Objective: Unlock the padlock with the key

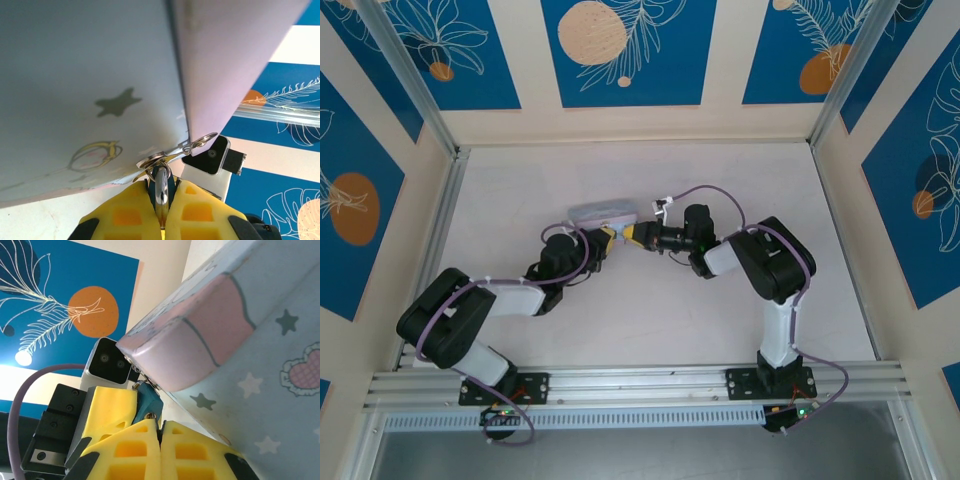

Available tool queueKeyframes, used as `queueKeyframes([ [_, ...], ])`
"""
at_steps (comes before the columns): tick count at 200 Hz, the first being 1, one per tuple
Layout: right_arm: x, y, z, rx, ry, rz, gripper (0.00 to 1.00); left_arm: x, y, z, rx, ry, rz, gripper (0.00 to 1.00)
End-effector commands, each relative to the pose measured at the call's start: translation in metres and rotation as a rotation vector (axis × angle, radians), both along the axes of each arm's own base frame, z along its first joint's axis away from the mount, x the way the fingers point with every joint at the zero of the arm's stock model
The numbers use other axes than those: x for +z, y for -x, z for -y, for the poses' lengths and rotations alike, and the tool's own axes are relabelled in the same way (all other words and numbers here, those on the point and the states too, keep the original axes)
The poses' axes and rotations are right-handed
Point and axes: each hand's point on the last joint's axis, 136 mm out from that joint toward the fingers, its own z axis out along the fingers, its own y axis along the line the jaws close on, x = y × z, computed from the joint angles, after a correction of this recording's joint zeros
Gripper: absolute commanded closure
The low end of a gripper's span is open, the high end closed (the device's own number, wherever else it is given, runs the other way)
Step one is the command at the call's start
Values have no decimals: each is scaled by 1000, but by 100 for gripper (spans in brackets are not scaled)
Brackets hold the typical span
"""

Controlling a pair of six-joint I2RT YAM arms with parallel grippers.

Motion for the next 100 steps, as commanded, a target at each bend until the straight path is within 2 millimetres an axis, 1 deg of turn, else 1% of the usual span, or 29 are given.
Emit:
queueKeyframes([
  [1,-2,-10,-7,-37,-34,-97,100,73,39,53,-310,153,174,100],
  [25,-4,-7,-6,-41,-53,-194,100,72,39,53,-310,151,172,100],
  [43,-5,-6,-7,-35,-49,-222,100,73,39,53,-307,153,169,100],
  [100,-5,-1,-6,-30,-28,-213,100,75,36,48,-260,201,120,100],
])
